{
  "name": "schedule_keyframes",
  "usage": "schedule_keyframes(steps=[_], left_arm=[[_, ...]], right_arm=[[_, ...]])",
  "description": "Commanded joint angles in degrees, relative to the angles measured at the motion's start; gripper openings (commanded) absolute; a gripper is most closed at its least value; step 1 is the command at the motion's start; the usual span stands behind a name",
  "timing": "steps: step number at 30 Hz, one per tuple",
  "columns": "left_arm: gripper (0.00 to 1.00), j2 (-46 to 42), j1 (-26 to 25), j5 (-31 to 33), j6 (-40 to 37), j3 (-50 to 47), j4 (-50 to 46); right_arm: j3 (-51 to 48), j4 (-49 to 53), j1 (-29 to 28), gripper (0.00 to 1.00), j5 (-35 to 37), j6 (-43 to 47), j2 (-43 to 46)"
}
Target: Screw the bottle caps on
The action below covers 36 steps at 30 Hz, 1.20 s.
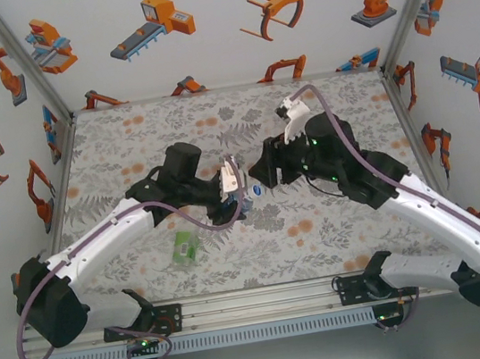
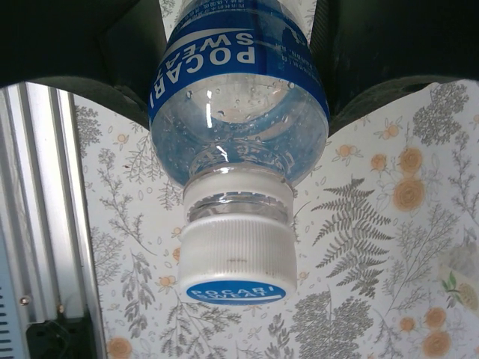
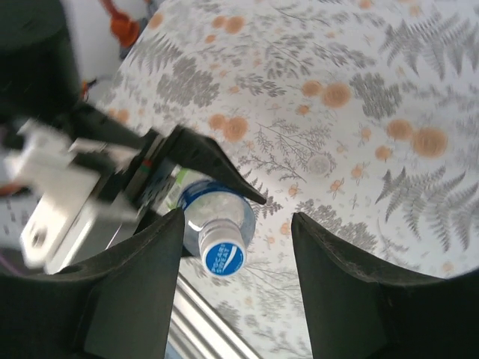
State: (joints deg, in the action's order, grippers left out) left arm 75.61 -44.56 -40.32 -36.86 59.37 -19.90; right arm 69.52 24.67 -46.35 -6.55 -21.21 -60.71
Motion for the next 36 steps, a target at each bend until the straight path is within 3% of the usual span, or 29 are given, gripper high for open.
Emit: schedule_keyframes(steps=[1, 7, 10, 27, 36], left_arm=[[0.00, -1.8, -0.2, -5.2, -2.4, 2.1, -3.0], [0.00, -3.4, -0.4, -6.5, -4.6, 3.0, -7.8], [0.00, -4.4, -0.5, -7.7, -4.7, 2.9, -8.3], [0.00, -5.3, -0.7, -7.8, -3.9, 3.3, -8.5], [0.00, -5.3, -0.7, -7.2, -2.5, 3.1, -6.6]], right_arm=[[1.6, 0.8, 0.0, 0.56, -13.5, 20.9, 2.5], [0.1, 4.8, -0.1, 0.56, -31.9, 43.1, 3.3], [0.0, 5.8, -0.1, 0.56, -34.9, 48.3, 2.8], [-3.2, 0.5, -0.1, 0.48, -36.3, 48.4, -1.0], [-4.3, -1.5, -0.1, 0.28, -33.6, 45.4, -1.3]])
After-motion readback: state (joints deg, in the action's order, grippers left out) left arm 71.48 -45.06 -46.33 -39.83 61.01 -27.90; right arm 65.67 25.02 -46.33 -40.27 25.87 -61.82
